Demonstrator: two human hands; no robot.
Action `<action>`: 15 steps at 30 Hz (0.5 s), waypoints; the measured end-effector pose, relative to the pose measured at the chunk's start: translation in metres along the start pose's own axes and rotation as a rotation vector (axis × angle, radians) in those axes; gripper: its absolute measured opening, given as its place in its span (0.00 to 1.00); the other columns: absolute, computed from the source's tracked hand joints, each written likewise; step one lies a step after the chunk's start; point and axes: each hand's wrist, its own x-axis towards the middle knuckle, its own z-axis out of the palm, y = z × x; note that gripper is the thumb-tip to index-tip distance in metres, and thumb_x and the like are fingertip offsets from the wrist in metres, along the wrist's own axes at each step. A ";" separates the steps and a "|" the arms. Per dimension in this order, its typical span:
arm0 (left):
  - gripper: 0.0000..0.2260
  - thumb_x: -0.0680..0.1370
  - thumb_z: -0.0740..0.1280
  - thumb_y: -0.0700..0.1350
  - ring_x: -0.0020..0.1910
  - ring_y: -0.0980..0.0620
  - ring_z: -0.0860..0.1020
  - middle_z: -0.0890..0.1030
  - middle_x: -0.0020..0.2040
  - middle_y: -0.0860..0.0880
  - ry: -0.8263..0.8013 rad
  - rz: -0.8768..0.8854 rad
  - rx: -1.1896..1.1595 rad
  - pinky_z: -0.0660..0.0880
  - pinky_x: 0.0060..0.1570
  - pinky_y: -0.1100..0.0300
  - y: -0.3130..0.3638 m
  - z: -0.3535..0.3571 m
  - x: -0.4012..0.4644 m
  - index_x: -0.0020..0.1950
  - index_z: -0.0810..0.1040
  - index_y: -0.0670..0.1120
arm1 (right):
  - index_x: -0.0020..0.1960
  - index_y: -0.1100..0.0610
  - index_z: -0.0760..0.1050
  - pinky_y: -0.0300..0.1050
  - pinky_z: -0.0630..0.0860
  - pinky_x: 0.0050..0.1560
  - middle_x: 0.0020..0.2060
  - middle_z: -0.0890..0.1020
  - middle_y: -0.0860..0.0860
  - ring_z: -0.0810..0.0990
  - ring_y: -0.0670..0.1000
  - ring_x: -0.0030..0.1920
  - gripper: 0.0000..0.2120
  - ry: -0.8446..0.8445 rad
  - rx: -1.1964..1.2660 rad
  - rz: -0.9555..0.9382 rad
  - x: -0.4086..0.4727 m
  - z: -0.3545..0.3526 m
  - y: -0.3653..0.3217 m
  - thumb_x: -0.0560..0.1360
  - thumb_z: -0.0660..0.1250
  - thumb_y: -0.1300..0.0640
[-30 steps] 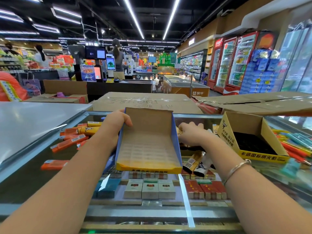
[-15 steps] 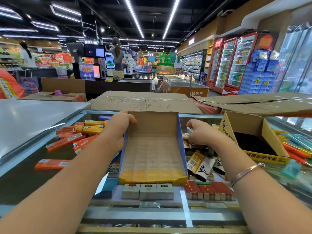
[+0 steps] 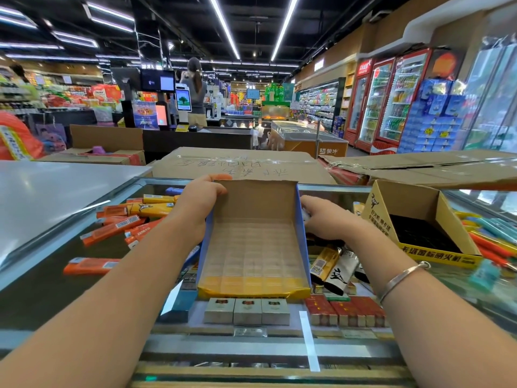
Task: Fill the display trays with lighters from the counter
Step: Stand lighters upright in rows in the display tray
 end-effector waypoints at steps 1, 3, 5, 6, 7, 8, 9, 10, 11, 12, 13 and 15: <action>0.14 0.78 0.56 0.35 0.57 0.43 0.76 0.78 0.54 0.42 -0.003 0.004 -0.002 0.75 0.57 0.45 0.000 0.000 0.000 0.49 0.76 0.52 | 0.56 0.58 0.72 0.47 0.74 0.46 0.51 0.79 0.55 0.77 0.54 0.49 0.13 0.013 -0.014 0.027 0.000 0.000 0.000 0.74 0.67 0.56; 0.14 0.78 0.56 0.35 0.58 0.43 0.75 0.78 0.54 0.42 -0.008 0.007 -0.005 0.75 0.58 0.45 -0.001 0.001 0.001 0.48 0.76 0.52 | 0.51 0.61 0.74 0.43 0.71 0.35 0.44 0.79 0.56 0.75 0.52 0.38 0.12 0.046 -0.017 0.067 0.000 -0.001 -0.001 0.73 0.68 0.55; 0.14 0.78 0.56 0.35 0.57 0.43 0.76 0.78 0.55 0.42 -0.007 0.002 -0.009 0.75 0.57 0.45 -0.001 0.002 0.001 0.48 0.76 0.52 | 0.49 0.61 0.73 0.41 0.69 0.29 0.38 0.77 0.55 0.73 0.50 0.33 0.10 0.096 0.058 0.117 -0.002 -0.007 0.001 0.71 0.68 0.56; 0.14 0.79 0.56 0.35 0.57 0.43 0.76 0.78 0.55 0.42 -0.008 -0.003 -0.016 0.75 0.56 0.46 -0.001 0.002 0.001 0.48 0.77 0.52 | 0.48 0.59 0.72 0.40 0.68 0.28 0.38 0.76 0.54 0.73 0.49 0.33 0.08 0.141 0.147 0.143 -0.003 -0.011 0.003 0.71 0.68 0.57; 0.14 0.79 0.56 0.36 0.56 0.44 0.76 0.78 0.54 0.42 -0.012 -0.008 -0.027 0.76 0.55 0.47 -0.001 0.002 0.000 0.48 0.77 0.52 | 0.46 0.57 0.72 0.39 0.69 0.27 0.38 0.75 0.54 0.73 0.49 0.33 0.07 0.203 0.254 0.155 -0.005 -0.017 0.004 0.71 0.68 0.59; 0.14 0.79 0.56 0.36 0.54 0.45 0.76 0.79 0.53 0.43 -0.019 -0.012 -0.042 0.77 0.51 0.48 -0.001 0.003 -0.001 0.48 0.77 0.52 | 0.45 0.56 0.71 0.38 0.69 0.27 0.38 0.75 0.54 0.74 0.49 0.33 0.06 0.264 0.373 0.147 -0.008 -0.024 0.005 0.71 0.68 0.60; 0.13 0.79 0.57 0.37 0.53 0.46 0.76 0.79 0.52 0.44 -0.029 -0.014 -0.055 0.77 0.48 0.51 -0.001 0.004 -0.002 0.48 0.77 0.52 | 0.45 0.55 0.72 0.37 0.70 0.26 0.38 0.76 0.53 0.75 0.49 0.33 0.06 0.309 0.512 0.125 -0.012 -0.030 0.004 0.71 0.68 0.60; 0.12 0.79 0.57 0.38 0.53 0.46 0.76 0.79 0.51 0.45 -0.042 -0.013 -0.061 0.77 0.45 0.53 -0.002 0.005 -0.003 0.49 0.78 0.52 | 0.45 0.55 0.72 0.36 0.71 0.25 0.37 0.76 0.53 0.75 0.49 0.32 0.06 0.327 0.669 0.090 -0.017 -0.037 0.002 0.72 0.69 0.61; 0.11 0.79 0.58 0.39 0.53 0.47 0.76 0.79 0.51 0.45 -0.053 -0.012 -0.055 0.76 0.44 0.54 -0.003 0.006 -0.004 0.49 0.78 0.52 | 0.46 0.56 0.73 0.36 0.71 0.24 0.34 0.75 0.52 0.75 0.49 0.30 0.06 0.315 0.828 0.044 -0.021 -0.042 -0.003 0.72 0.69 0.61; 0.09 0.79 0.60 0.41 0.53 0.48 0.76 0.79 0.52 0.46 -0.060 -0.014 -0.040 0.76 0.45 0.54 -0.003 0.007 -0.005 0.49 0.78 0.52 | 0.47 0.57 0.74 0.36 0.70 0.23 0.32 0.74 0.52 0.74 0.49 0.28 0.06 0.281 0.959 -0.009 -0.027 -0.046 -0.008 0.72 0.70 0.61; 0.08 0.78 0.61 0.42 0.54 0.48 0.76 0.79 0.53 0.47 -0.065 -0.013 -0.024 0.75 0.47 0.53 -0.003 0.008 -0.006 0.50 0.78 0.52 | 0.49 0.59 0.75 0.37 0.69 0.22 0.30 0.73 0.52 0.73 0.49 0.26 0.07 0.231 1.039 -0.059 -0.031 -0.048 -0.014 0.72 0.69 0.62; 0.07 0.78 0.63 0.45 0.55 0.51 0.74 0.78 0.55 0.48 -0.055 0.045 0.040 0.73 0.52 0.55 -0.001 0.009 -0.006 0.54 0.77 0.51 | 0.52 0.60 0.76 0.36 0.69 0.22 0.29 0.73 0.52 0.72 0.48 0.24 0.10 0.120 1.047 -0.114 -0.038 -0.047 -0.027 0.72 0.69 0.62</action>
